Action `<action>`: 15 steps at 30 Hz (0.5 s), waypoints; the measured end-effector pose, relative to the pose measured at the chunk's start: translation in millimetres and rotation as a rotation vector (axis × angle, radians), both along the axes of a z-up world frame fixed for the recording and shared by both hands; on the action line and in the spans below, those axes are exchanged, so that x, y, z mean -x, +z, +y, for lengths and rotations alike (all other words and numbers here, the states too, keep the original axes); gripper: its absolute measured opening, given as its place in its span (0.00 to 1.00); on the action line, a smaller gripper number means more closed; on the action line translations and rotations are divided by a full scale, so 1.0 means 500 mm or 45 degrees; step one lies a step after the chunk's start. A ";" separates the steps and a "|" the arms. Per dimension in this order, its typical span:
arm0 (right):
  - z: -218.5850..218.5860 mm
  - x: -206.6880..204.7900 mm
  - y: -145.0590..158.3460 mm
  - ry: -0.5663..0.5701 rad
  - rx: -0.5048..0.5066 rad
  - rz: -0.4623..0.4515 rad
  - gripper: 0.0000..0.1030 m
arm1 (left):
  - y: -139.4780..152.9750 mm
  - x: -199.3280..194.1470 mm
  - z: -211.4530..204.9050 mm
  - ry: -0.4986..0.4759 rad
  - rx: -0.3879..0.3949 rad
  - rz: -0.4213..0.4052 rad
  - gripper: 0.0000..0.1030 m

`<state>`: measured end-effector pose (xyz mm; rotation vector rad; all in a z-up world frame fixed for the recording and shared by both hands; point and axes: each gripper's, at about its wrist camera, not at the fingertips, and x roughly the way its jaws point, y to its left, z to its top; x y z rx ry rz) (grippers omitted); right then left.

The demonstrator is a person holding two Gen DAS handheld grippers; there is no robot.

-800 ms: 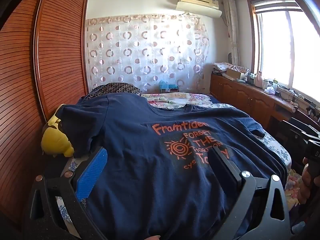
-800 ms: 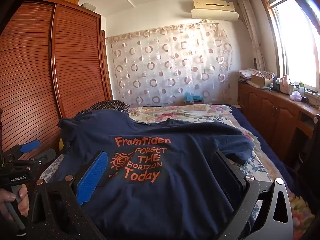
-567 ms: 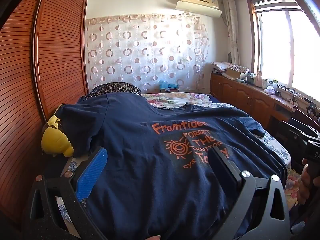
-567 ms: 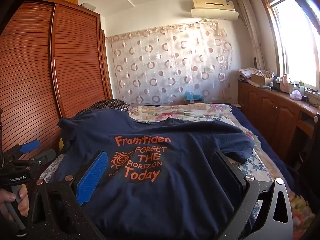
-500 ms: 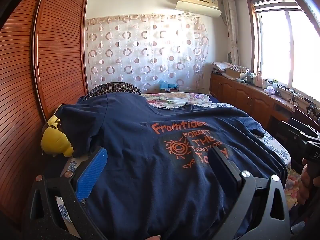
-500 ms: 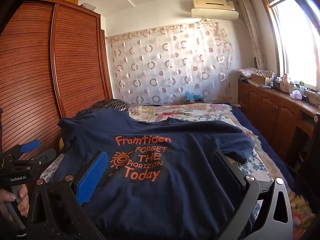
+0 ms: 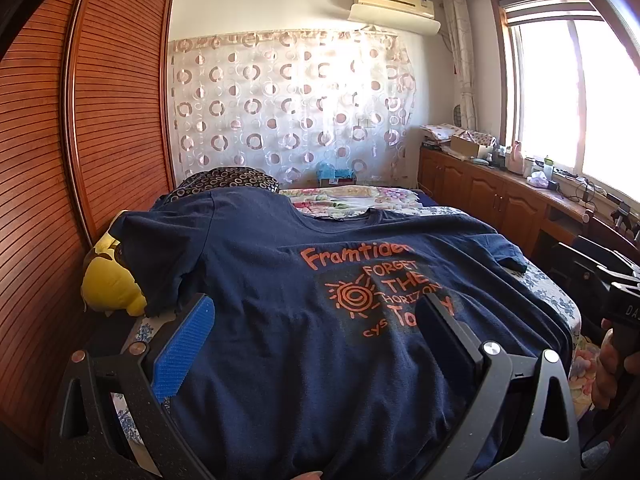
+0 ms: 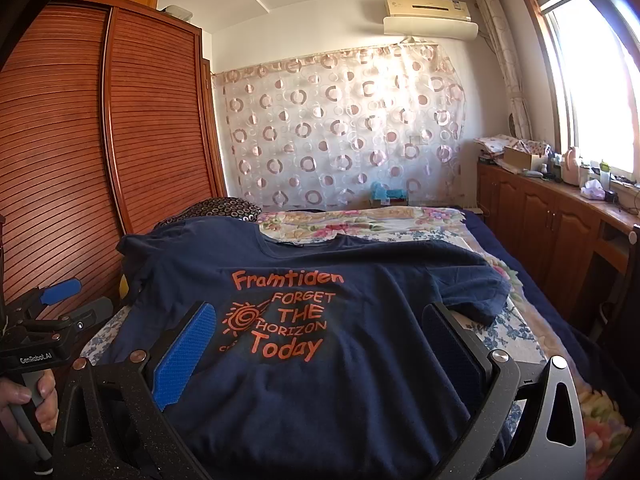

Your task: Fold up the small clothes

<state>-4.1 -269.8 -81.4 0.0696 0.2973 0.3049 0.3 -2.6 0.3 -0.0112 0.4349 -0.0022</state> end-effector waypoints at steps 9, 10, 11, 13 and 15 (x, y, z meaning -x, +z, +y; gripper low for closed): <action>0.000 0.002 0.000 -0.001 0.001 -0.001 1.00 | 0.005 0.005 -0.010 -0.002 -0.002 -0.006 0.98; 0.000 0.001 0.000 0.000 0.001 -0.001 1.00 | 0.004 0.005 -0.009 -0.002 -0.003 -0.005 0.98; 0.000 0.002 -0.001 0.000 0.002 0.000 1.00 | 0.004 0.005 -0.009 -0.002 -0.003 -0.005 0.98; 0.001 0.002 -0.001 0.000 0.002 0.000 1.00 | 0.005 0.005 -0.009 -0.002 -0.004 -0.005 0.98; 0.000 0.002 -0.001 0.001 0.001 0.000 1.00 | 0.005 0.006 -0.009 -0.003 -0.004 -0.006 0.98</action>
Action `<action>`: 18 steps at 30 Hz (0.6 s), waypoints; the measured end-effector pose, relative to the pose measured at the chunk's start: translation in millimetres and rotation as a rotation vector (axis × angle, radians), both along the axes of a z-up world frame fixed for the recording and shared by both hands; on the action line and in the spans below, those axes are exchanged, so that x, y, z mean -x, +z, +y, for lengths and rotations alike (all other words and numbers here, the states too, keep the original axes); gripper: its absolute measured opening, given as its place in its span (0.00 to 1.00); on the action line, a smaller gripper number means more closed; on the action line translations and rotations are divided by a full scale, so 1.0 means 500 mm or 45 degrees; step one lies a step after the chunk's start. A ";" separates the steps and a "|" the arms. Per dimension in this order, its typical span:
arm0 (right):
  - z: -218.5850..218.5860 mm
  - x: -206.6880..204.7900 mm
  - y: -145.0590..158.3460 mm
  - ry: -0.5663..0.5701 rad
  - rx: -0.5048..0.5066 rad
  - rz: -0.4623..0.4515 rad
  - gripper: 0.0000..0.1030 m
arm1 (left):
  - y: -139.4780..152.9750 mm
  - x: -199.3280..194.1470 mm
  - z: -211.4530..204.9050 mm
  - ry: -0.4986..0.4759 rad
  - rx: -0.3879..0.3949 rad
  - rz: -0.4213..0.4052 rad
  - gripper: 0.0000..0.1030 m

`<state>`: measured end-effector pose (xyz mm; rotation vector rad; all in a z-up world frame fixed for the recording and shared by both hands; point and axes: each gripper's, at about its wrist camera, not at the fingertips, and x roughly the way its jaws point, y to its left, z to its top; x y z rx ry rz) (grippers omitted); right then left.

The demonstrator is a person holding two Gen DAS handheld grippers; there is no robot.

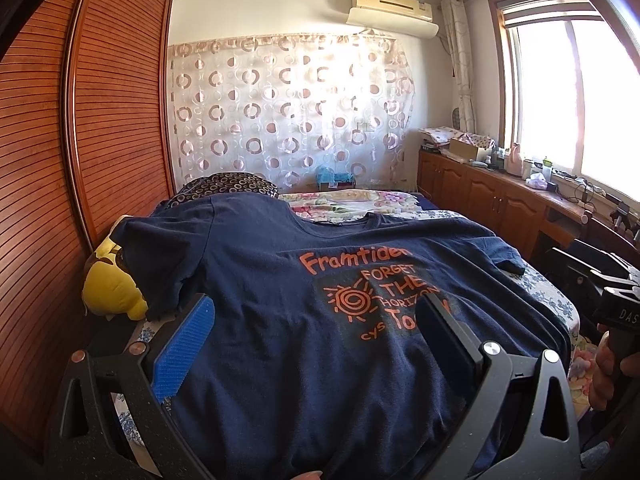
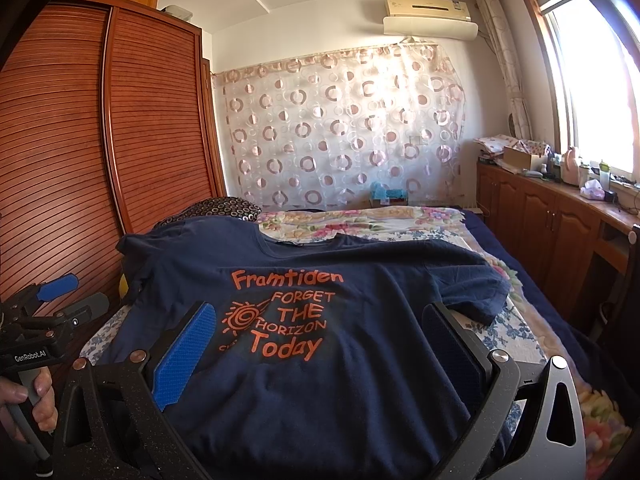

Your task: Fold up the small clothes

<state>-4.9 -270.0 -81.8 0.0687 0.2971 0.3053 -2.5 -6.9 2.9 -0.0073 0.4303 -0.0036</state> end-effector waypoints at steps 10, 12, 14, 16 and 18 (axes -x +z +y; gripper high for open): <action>0.000 0.001 -0.001 -0.001 0.000 0.003 1.00 | 0.014 0.001 -0.002 -0.001 -0.001 -0.008 0.98; 0.001 0.002 -0.001 -0.001 0.000 0.003 1.00 | 0.013 0.002 -0.002 -0.002 -0.001 -0.009 0.98; 0.001 0.001 -0.001 0.000 0.001 0.002 1.00 | 0.014 0.001 -0.003 -0.001 -0.003 -0.010 0.98; 0.001 0.001 -0.001 0.000 0.001 0.002 1.00 | 0.034 0.009 -0.003 -0.001 -0.002 -0.013 0.98; 0.001 0.001 -0.001 0.000 0.002 0.003 1.00 | 0.030 0.009 -0.003 -0.002 -0.003 -0.015 0.98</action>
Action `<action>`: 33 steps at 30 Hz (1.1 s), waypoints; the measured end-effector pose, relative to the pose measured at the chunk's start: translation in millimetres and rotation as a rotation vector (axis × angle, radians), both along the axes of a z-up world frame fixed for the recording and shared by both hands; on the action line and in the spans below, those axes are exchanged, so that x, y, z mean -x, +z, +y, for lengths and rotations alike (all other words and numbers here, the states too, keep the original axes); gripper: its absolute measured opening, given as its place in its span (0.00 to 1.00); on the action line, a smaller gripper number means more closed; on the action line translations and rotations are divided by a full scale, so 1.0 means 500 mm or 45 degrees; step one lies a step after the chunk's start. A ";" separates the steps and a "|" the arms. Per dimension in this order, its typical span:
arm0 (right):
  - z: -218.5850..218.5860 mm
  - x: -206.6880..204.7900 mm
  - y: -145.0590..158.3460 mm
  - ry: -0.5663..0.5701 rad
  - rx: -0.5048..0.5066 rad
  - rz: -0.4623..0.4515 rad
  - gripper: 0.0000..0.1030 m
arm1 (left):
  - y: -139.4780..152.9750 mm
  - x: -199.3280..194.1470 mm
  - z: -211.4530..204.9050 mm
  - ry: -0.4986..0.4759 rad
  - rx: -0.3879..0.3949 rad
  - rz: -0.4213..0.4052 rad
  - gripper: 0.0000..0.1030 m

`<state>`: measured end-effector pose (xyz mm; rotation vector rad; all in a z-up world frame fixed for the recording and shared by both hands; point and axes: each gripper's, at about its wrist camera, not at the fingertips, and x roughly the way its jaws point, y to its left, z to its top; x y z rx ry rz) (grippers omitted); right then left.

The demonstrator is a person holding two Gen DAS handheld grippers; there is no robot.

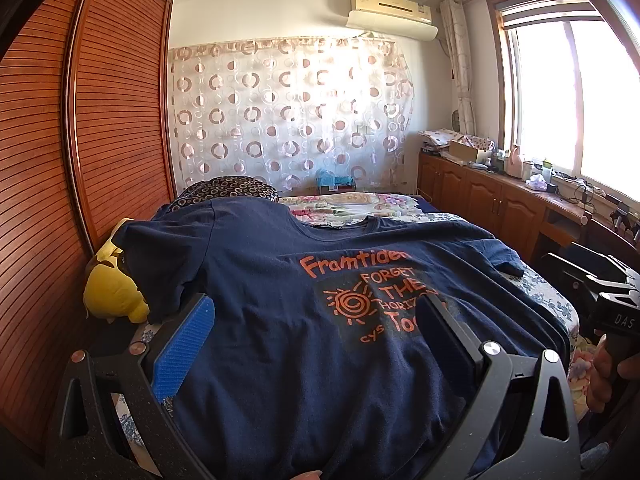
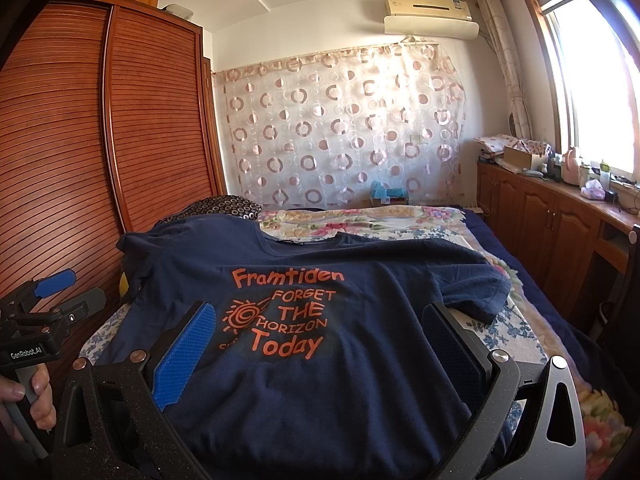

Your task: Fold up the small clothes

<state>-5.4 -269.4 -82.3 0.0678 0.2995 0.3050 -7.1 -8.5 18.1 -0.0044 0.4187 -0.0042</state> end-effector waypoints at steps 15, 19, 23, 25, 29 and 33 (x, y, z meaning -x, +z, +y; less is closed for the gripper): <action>0.002 0.002 -0.001 0.000 -0.001 0.000 1.00 | 0.000 0.001 0.000 -0.001 -0.002 -0.004 0.98; 0.002 0.000 -0.001 0.001 0.000 0.000 1.00 | 0.000 0.001 -0.001 -0.001 -0.003 -0.005 0.98; 0.002 0.000 0.000 0.000 0.000 0.000 1.00 | 0.000 0.001 -0.001 0.000 -0.003 -0.007 0.98; 0.002 0.001 0.000 0.001 -0.001 0.000 1.00 | 0.002 0.002 -0.001 -0.001 -0.004 -0.006 0.98; 0.007 0.004 -0.003 0.003 0.004 -0.001 1.00 | 0.008 0.006 -0.001 -0.001 -0.006 -0.008 0.98; 0.008 0.005 -0.004 0.002 0.003 -0.002 1.00 | 0.007 0.006 -0.002 0.000 -0.005 -0.009 0.98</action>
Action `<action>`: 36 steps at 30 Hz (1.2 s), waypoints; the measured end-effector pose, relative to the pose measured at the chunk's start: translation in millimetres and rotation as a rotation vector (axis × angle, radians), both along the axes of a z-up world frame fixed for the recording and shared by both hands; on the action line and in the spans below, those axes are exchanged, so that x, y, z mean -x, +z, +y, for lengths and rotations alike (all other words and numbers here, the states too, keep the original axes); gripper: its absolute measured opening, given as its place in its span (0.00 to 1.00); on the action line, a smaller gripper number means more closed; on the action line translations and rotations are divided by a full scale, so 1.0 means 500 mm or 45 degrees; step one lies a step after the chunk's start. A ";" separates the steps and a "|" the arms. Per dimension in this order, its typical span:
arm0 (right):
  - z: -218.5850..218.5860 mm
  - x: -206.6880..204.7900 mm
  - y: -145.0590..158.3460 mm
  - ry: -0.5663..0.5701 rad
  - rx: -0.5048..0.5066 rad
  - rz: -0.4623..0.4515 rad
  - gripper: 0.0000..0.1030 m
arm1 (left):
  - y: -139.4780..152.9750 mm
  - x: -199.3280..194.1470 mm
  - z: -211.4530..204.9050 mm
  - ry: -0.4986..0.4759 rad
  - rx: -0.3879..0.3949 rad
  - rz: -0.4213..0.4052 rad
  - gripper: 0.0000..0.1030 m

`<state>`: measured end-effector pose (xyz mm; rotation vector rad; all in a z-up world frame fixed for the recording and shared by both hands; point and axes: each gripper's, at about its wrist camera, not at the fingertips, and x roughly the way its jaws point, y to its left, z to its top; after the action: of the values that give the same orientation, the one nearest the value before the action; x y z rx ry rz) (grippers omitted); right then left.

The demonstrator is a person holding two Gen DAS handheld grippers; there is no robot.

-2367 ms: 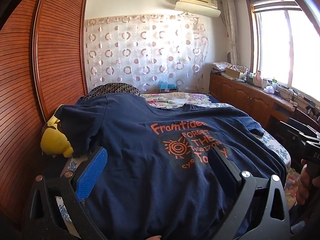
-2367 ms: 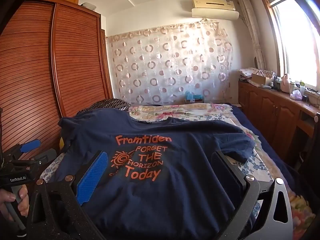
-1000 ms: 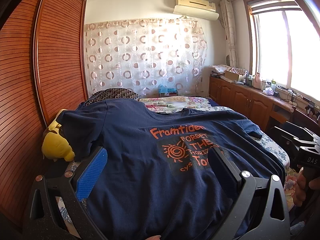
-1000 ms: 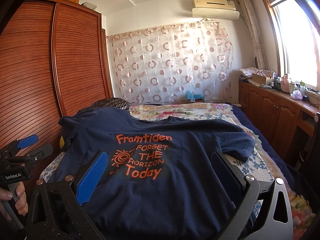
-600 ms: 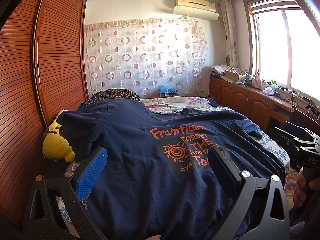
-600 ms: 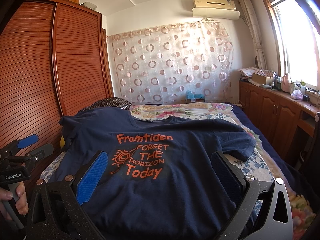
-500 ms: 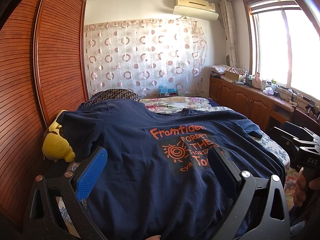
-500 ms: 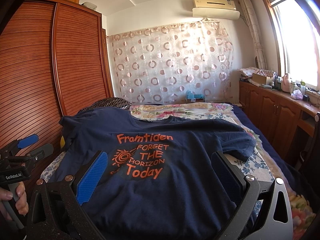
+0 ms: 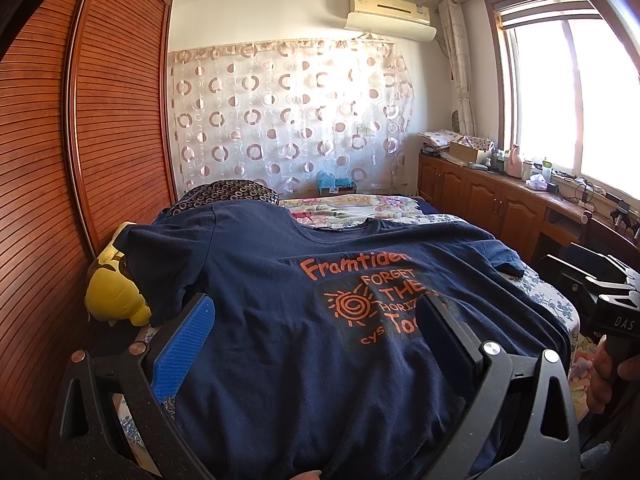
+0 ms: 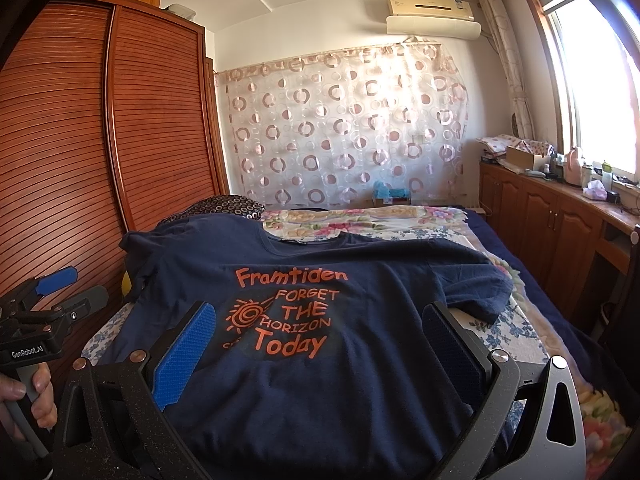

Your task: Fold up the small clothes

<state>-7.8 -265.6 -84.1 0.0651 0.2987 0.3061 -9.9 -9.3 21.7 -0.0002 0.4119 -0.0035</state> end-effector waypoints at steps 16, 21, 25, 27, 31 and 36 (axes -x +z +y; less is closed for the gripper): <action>0.038 -0.066 -0.030 0.089 0.034 0.072 1.00 | -0.065 -0.075 0.090 0.064 0.021 0.125 0.98; 0.057 -0.113 -0.034 0.124 0.070 0.061 1.00 | -0.096 -0.110 0.149 0.098 0.043 0.167 0.98; 0.070 -0.154 -0.042 0.145 0.098 0.053 1.00 | -0.116 -0.133 0.186 0.150 -0.005 0.181 0.98; 0.076 -0.173 -0.042 0.173 0.099 0.065 1.00 | -0.122 -0.142 0.209 0.165 -0.004 0.194 0.98; 0.085 -0.195 -0.046 0.182 0.115 0.063 1.00 | -0.129 -0.163 0.265 0.152 0.066 0.232 0.98; 0.108 -0.231 -0.054 0.205 0.154 0.104 1.00 | -0.124 -0.185 0.330 0.154 0.099 0.242 0.98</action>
<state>107.9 -211.5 -111.2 -0.0660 0.4042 0.4449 82.7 155.5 -40.3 -0.1023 0.6010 0.1002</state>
